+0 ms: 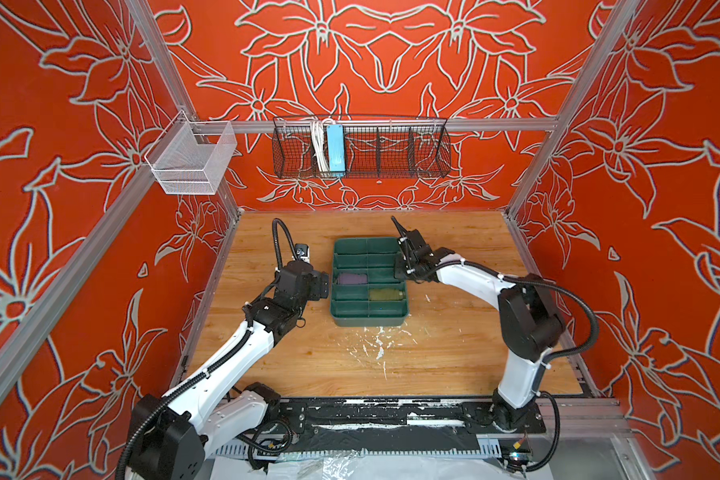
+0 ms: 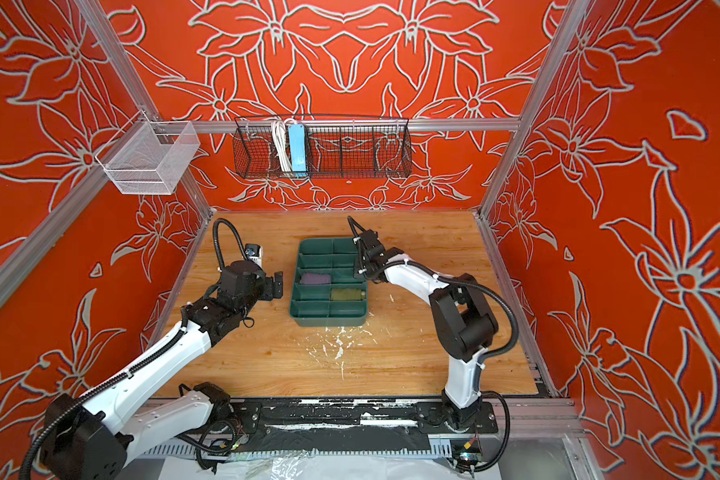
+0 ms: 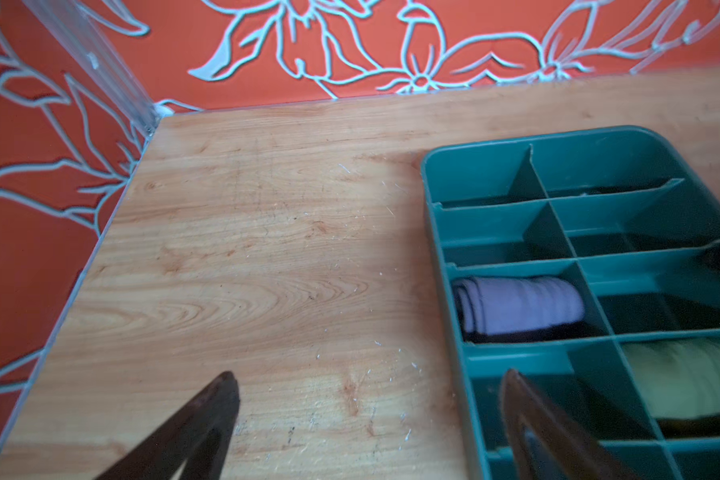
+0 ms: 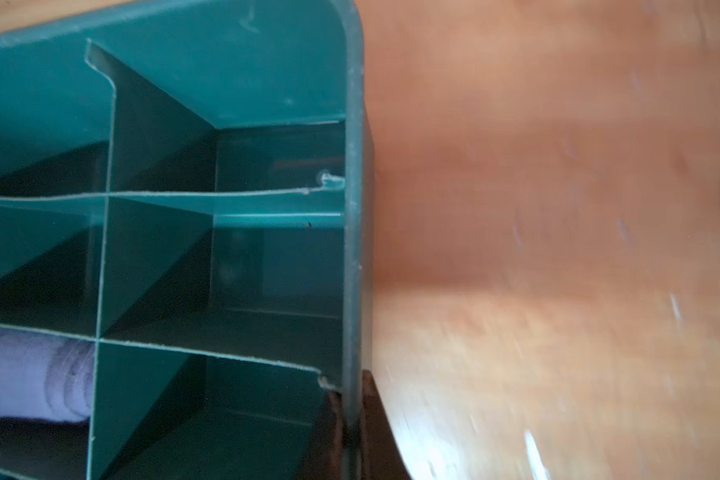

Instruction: Roll the socks

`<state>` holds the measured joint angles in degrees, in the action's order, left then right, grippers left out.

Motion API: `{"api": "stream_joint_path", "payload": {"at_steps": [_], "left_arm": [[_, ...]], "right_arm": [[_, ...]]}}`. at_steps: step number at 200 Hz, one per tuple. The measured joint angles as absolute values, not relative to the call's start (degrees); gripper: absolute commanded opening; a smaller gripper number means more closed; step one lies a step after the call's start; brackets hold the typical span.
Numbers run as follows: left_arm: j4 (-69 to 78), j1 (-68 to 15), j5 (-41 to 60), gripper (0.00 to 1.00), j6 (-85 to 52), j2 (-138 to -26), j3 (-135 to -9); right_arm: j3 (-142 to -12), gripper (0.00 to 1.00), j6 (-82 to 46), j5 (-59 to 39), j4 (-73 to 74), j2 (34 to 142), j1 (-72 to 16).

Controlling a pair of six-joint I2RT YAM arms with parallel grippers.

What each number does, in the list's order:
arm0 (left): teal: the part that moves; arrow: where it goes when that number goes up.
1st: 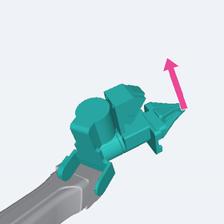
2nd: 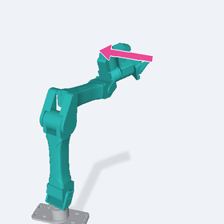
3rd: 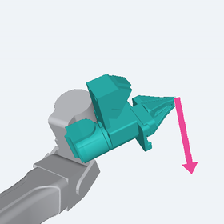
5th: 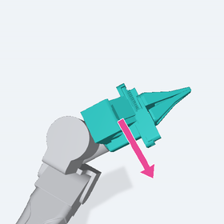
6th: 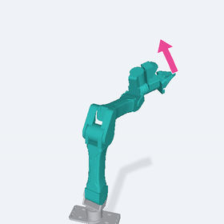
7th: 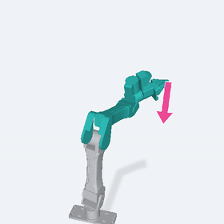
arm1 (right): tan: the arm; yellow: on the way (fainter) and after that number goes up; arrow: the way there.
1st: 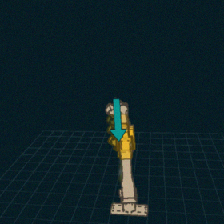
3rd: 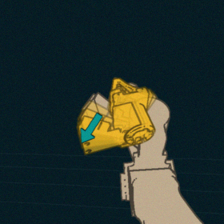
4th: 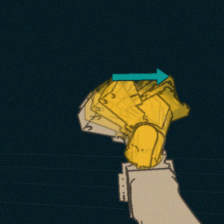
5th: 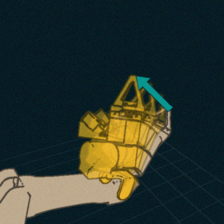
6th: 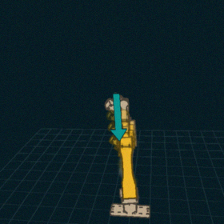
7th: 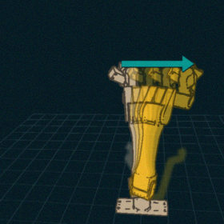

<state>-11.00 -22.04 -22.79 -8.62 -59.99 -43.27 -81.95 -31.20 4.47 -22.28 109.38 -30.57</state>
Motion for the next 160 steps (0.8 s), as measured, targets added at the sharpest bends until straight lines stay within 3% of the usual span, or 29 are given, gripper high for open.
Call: {"api": "stream_joint_path", "payload": {"at_steps": [72, 125, 160], "left_arm": [[-5.04, -17.17, -26.55, 0.97, -15.68, -59.64, -39.70], [-4.99, -16.82, -25.54, 0.97, -17.63, -58.65, -36.64], [-4.86, -16.82, -25.87, 0.97, -16.29, -52.53, -31.59]], "right_arm": [[-115.15, 0.02, -23.33, 2.31, -26.59, 131.94, -25.63], [-130.28, 0.49, -20.71, 0.67, -28.82, 140.25, -23.94], [-127.63, 0.56, -19.07, -2.33, -27.51, 137.34, -23.83]]}}
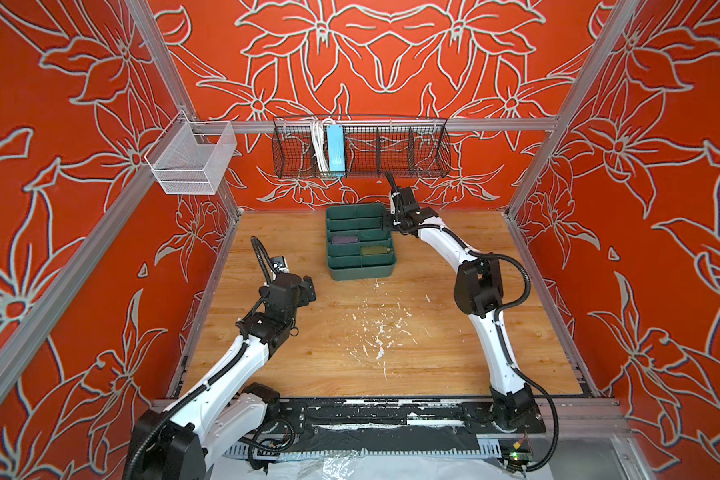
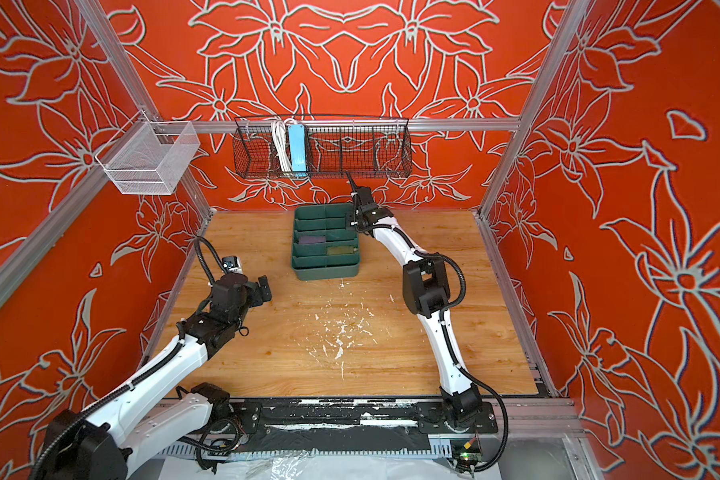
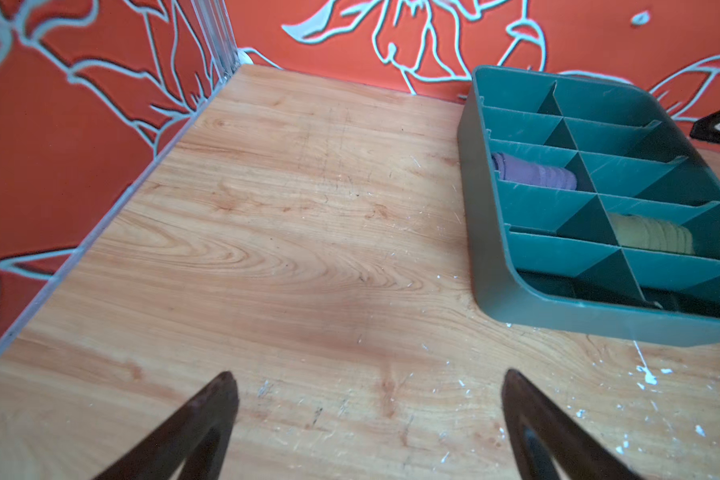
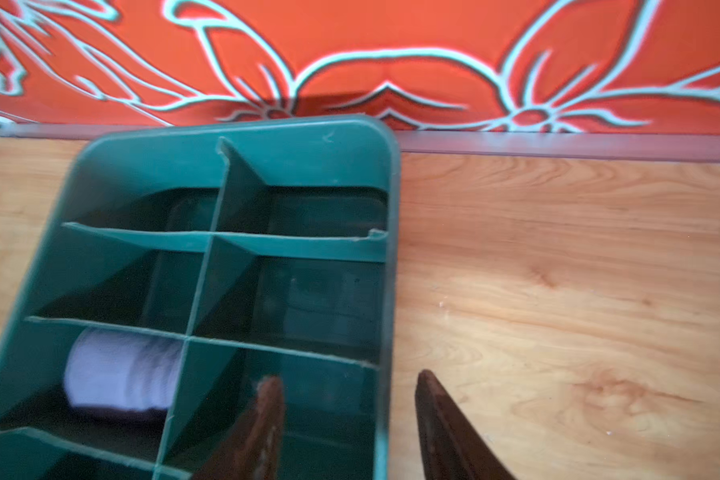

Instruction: Roll the socks

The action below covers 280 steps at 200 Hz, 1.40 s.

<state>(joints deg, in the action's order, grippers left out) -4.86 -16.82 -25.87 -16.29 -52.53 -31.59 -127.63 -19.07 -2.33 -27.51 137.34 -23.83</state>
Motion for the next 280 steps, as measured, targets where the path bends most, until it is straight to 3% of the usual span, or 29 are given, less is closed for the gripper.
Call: {"api": "stream_joint_path", "payload": {"at_steps": [20, 48, 78, 104, 155, 193, 242, 280], "left_arm": [[-1.85, -16.82, -27.16, 0.97, -13.32, -48.58, -29.02], [2.76, -15.94, -28.45, 0.97, -10.35, -47.13, -25.78], [5.72, -9.85, -25.19, 0.97, -10.83, -53.12, -25.45], [8.08, -5.67, -24.03, 0.97, -11.18, -60.45, -26.15], [10.57, -2.11, -19.14, 0.97, -7.86, -68.49, -30.37], [13.74, -1.61, -17.72, 0.97, -6.20, -69.87, -27.94], [27.94, -0.78, -10.48, 0.98, -2.70, -77.17, -21.34], [29.26, -0.71, -6.00, 0.97, -0.80, -77.95, -20.78]], "right_arm": [[-116.51, 0.59, -17.61, -2.74, -25.47, 128.75, -23.83], [-92.14, 0.61, -15.31, -0.25, -17.61, 106.63, -23.94], [-68.45, 0.63, -11.64, 7.55, -5.87, 82.72, -23.94], [-51.35, 0.64, -7.44, 15.00, 0.40, 71.31, -23.94], [-27.81, 0.66, 1.39, 30.41, 7.18, 58.85, -23.66], [-16.71, 0.66, 4.78, 35.22, 19.86, 51.53, -20.97], [-9.80, 0.67, 3.70, 33.98, 34.65, 60.12, -15.73], [-10.63, 0.67, 5.17, 28.71, 40.88, 66.28, -12.82]]}}
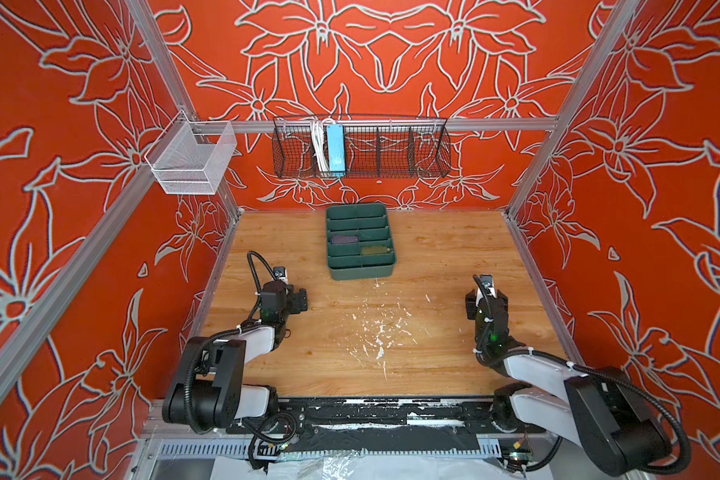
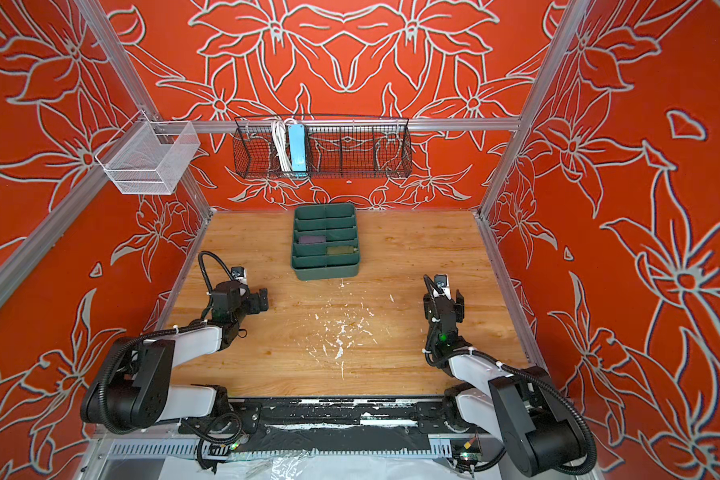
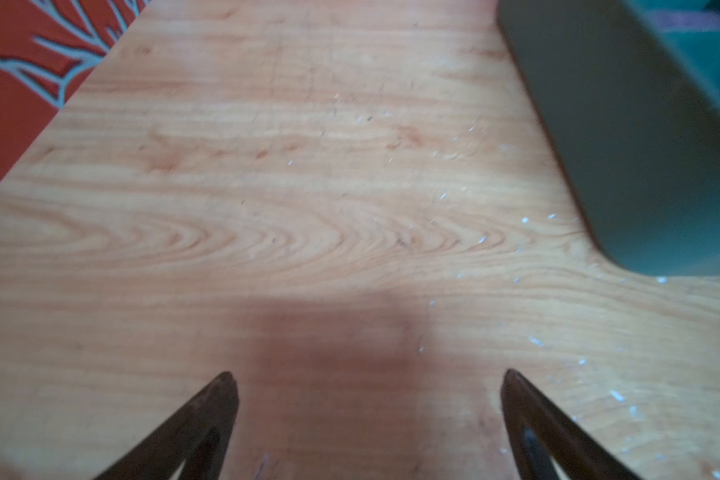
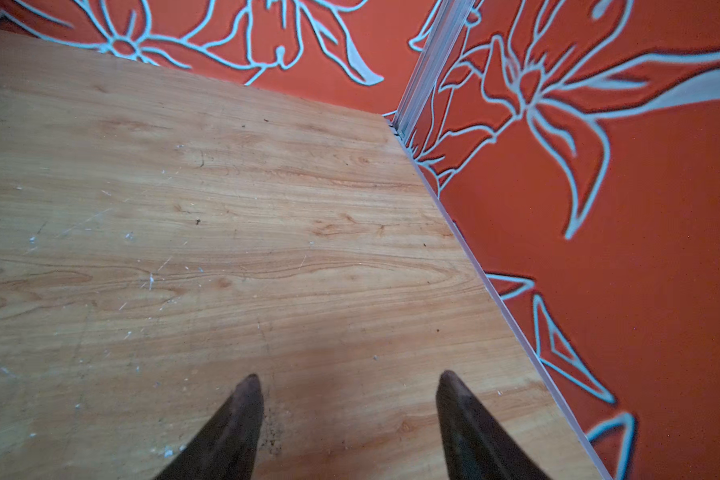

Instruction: Roll the socks

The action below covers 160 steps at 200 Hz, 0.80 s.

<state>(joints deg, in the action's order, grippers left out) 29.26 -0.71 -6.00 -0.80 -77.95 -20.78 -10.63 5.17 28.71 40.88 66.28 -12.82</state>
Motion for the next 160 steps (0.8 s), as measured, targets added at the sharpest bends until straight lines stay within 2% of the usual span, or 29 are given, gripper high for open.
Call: {"api": "stream_joint_path", "payload": {"at_steps": [39, 64, 66, 70, 74, 160], "left_arm": [[30.52, -0.69, -4.73, 0.97, -0.30, -77.95, -20.99], [30.59, -0.69, -4.54, 0.97, -0.10, -77.95, -20.99], [30.59, -0.69, -4.51, 0.97, -0.10, -77.95, -20.99], [30.59, -0.69, -4.51, 0.97, -0.08, -77.95, -20.99], [30.59, -0.69, -4.51, 0.97, -0.03, -77.95, -20.99], [30.63, -0.69, -4.14, 0.97, 0.03, -77.95, -20.99]], "right_arm": [[-11.09, 0.68, 5.13, 19.84, 51.33, 77.52, -9.93], [-12.47, 0.68, 4.45, 17.50, 50.81, 81.43, -8.78], [-12.69, 0.72, 4.34, 17.39, 50.65, 81.43, -8.58], [-13.23, 0.94, 4.01, 17.04, 50.46, 81.43, -8.16], [-13.74, 0.97, 3.86, 16.86, 50.37, 81.43, -7.81], [-17.52, 0.98, 1.02, 15.73, 48.12, 81.38, -5.67]]}}
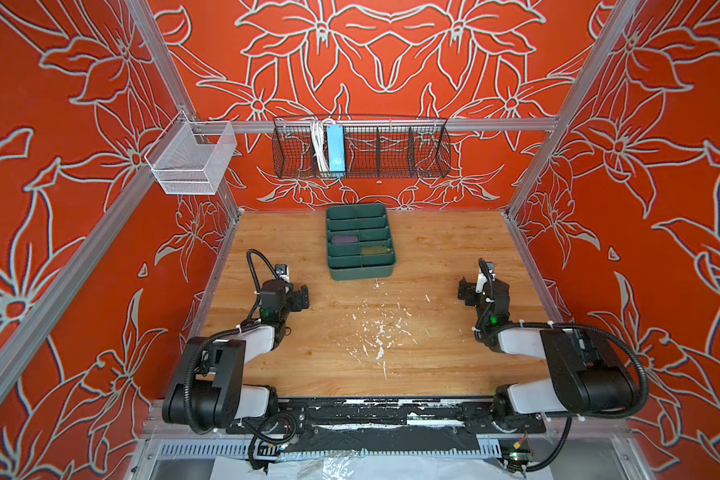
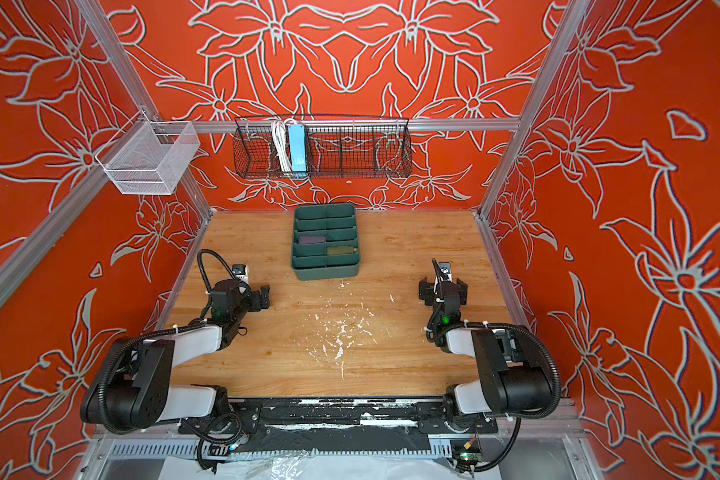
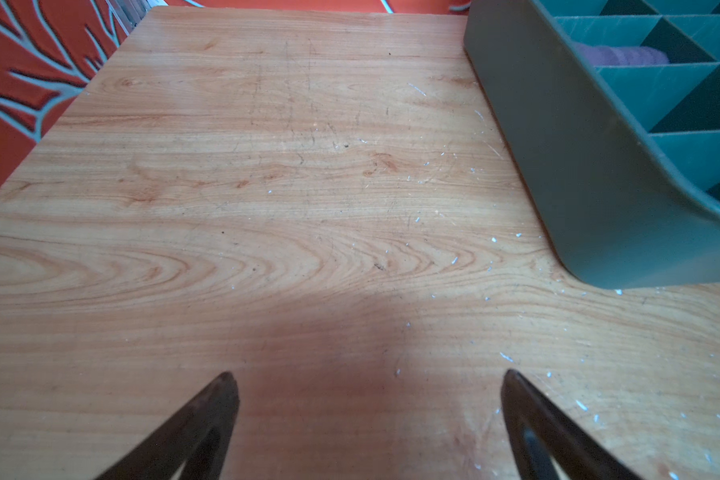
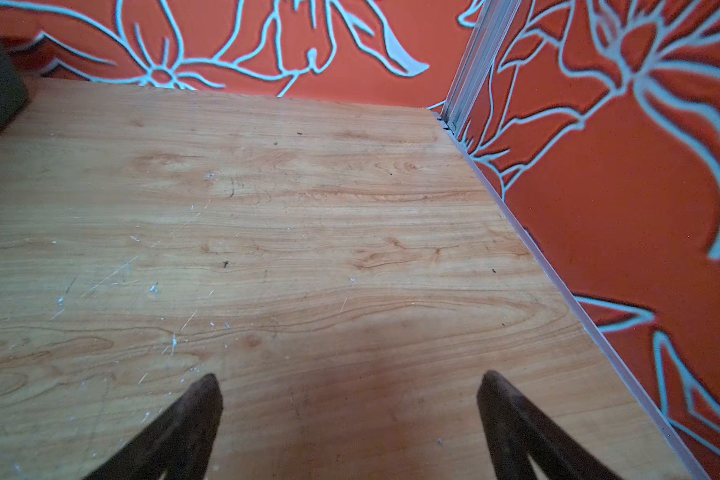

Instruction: Roll the socks

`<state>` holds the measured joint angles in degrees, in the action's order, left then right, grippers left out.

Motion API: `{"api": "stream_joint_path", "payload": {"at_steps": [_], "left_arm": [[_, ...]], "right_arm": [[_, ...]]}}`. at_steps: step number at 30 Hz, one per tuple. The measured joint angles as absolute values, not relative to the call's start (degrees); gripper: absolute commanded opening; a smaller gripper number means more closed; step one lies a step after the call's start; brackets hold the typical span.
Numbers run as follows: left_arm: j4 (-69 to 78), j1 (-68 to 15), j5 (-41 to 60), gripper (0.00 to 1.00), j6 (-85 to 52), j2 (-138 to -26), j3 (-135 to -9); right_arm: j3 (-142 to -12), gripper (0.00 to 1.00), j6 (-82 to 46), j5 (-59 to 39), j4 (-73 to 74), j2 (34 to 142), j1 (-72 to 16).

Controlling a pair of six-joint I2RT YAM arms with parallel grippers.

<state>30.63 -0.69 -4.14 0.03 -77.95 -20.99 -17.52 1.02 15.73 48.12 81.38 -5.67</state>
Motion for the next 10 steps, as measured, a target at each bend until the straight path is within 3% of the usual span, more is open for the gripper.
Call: {"api": "stream_joint_path", "payload": {"at_steps": [10], "left_arm": [[30.50, 1.89, -1.06, 0.97, -0.05, -77.95, -21.71]], "right_arm": [[-17.52, 0.98, 0.99, 15.49, 47.77, 81.38, -5.67]]}}
